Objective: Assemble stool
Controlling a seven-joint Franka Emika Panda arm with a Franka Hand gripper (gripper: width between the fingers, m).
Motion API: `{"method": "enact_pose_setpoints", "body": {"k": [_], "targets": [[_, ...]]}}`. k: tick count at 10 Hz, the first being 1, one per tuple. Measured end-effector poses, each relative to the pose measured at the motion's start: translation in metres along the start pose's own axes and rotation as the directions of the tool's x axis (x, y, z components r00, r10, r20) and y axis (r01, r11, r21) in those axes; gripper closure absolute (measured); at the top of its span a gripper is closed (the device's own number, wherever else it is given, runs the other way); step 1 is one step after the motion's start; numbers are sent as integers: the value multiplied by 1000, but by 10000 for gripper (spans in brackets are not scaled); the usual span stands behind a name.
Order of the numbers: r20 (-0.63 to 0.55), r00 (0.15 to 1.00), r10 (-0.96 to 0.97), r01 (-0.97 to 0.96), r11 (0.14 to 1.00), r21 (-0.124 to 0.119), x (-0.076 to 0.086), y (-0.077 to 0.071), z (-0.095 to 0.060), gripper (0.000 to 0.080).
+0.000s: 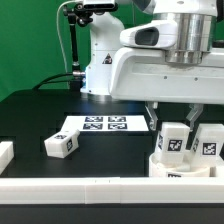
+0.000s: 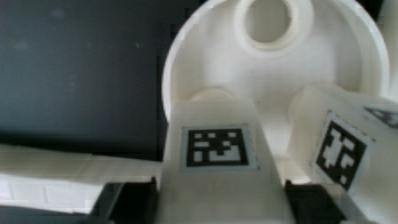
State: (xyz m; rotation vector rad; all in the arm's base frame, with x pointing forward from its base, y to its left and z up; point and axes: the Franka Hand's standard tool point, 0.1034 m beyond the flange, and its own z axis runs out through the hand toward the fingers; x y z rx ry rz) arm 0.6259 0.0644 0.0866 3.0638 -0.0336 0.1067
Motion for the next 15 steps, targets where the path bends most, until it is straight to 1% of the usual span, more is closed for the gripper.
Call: {"method": "enact_pose_setpoints", "body": {"k": [3, 4, 5, 6, 7, 8, 9, 10, 12, 13, 14, 15], "targets": [[-2, 981, 196, -196, 981, 1, 0, 0, 0, 459], [-5, 966, 258, -258, 966, 9, 1, 0, 1, 459], [-8, 952, 306, -306, 952, 25, 1, 1, 1, 459], [-2, 919, 394, -394, 918, 48, 2, 2, 2, 459], [8, 894, 448, -448, 892, 61, 2, 2, 2, 459], [28, 833, 552, -553, 830, 75, 2, 3, 2, 459], [45, 776, 630, -631, 771, 84, 2, 4, 2, 459], [49, 752, 658, -659, 747, 83, 2, 3, 2, 459], [69, 649, 758, -761, 645, 76, 1, 0, 2, 459], [83, 582, 809, -813, 579, 62, 1, -2, 1, 459], [90, 535, 840, -845, 532, 53, 2, -2, 2, 459], [96, 495, 863, -869, 492, 54, 4, -1, 3, 459]]}}
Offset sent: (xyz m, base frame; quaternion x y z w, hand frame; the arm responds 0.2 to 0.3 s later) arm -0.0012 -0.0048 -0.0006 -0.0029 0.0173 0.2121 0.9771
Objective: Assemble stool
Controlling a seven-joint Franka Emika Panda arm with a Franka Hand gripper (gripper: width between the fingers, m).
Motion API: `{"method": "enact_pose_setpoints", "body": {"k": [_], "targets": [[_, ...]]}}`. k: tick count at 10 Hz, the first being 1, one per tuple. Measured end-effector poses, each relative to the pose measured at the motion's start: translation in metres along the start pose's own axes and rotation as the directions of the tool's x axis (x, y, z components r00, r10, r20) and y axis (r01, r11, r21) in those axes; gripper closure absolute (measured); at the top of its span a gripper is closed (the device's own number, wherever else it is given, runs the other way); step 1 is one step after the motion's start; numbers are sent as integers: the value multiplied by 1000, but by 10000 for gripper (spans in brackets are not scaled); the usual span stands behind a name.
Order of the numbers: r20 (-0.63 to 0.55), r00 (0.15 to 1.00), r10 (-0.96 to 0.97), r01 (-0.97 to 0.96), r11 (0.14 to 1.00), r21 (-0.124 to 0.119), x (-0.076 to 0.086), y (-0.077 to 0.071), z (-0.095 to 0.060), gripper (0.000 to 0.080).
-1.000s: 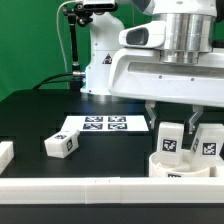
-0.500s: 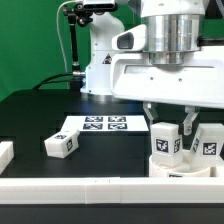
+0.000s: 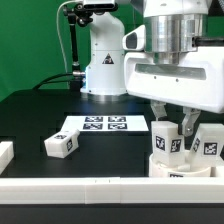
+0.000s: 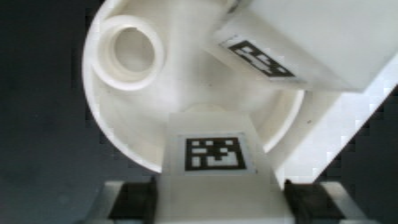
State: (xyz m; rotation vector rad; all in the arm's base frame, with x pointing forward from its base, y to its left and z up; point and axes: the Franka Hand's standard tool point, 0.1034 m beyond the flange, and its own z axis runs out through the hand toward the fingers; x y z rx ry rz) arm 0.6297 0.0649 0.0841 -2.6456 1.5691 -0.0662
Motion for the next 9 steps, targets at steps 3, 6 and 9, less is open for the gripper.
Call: {"method": "enact_pose_setpoints", "body": {"k": [3, 6, 9], "targets": [[16, 987, 161, -161, 987, 9, 1, 0, 0, 459], [17, 985, 171, -172, 985, 8, 0, -1, 0, 374], [23, 999, 32, -33, 999, 13, 5, -3, -16, 176]]}}
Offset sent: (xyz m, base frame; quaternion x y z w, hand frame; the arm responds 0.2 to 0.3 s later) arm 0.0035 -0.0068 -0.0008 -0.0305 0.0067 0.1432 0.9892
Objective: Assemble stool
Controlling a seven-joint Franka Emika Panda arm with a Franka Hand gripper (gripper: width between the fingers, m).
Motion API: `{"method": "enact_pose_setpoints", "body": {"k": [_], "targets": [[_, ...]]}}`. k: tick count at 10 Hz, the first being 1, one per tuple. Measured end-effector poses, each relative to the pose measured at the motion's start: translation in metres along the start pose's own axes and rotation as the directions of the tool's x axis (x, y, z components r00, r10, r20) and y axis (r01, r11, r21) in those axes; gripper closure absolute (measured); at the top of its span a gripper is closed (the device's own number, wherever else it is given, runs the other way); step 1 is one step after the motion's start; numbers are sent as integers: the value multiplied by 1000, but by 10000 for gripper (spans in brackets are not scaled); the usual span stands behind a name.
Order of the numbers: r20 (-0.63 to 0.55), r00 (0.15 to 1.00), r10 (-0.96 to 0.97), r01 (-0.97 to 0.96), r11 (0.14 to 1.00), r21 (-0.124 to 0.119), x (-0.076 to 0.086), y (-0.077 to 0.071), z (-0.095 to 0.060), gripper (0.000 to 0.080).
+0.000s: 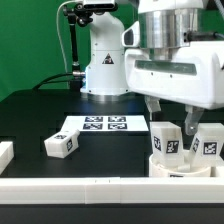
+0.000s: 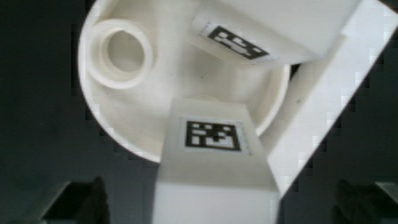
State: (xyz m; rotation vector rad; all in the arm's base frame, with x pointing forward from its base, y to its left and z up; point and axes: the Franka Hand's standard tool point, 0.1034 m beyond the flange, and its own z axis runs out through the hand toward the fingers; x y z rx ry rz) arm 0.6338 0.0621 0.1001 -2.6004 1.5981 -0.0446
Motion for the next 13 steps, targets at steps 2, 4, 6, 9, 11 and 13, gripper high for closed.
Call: {"method": "enact_pose_setpoints", "body": {"k": [2, 4, 6, 9, 11, 13], "targets": [[-2, 994, -108, 108, 994, 1, 0, 0, 0, 155], [-2, 971, -238, 238, 971, 0, 0, 0, 1, 151], [-8, 893, -449, 449, 893, -11, 1, -1, 0, 151], [-22, 740, -672, 671, 741, -34, 0, -6, -3, 151], [-20, 570, -822, 820, 570, -49, 2, -6, -3, 151], [-15, 477, -879, 877, 477, -53, 3, -5, -3, 151]]}}
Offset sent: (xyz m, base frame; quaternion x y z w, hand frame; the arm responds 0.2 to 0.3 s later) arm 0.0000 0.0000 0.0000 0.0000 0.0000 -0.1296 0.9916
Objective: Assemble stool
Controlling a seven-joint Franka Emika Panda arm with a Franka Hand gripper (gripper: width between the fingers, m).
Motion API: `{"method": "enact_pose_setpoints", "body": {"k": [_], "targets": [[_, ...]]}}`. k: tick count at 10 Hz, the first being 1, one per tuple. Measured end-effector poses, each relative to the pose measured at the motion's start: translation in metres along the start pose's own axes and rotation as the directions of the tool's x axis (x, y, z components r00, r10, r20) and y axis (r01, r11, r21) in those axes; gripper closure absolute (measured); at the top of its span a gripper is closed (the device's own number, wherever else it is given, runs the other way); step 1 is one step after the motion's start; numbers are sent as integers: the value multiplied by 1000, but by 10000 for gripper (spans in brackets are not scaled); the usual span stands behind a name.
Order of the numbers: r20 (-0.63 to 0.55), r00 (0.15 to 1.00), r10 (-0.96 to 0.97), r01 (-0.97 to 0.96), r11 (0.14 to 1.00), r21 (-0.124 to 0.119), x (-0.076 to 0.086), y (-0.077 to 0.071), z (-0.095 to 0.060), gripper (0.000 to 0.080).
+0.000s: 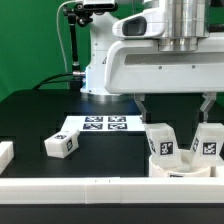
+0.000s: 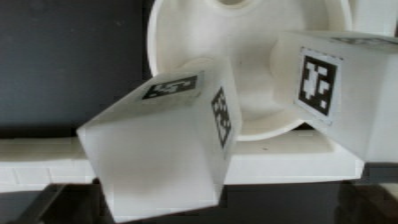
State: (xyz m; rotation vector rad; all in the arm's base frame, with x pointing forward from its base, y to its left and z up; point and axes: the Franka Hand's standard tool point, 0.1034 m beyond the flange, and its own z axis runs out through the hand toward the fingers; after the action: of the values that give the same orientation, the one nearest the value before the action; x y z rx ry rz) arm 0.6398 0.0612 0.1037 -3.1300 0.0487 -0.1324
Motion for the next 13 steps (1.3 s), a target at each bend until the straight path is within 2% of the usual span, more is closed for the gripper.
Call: {"method": "enact_pose_setpoints", "body": {"k": [2, 3, 7, 13], "targets": [[0, 986, -166, 166, 986, -4, 0, 1, 0, 151], [0, 950, -312, 312, 950, -23, 0, 2, 1, 151], [37, 775, -631, 632, 773, -55, -2, 1, 9, 151], [82, 462, -883, 887, 459, -48, -2, 8, 10, 151]]}}
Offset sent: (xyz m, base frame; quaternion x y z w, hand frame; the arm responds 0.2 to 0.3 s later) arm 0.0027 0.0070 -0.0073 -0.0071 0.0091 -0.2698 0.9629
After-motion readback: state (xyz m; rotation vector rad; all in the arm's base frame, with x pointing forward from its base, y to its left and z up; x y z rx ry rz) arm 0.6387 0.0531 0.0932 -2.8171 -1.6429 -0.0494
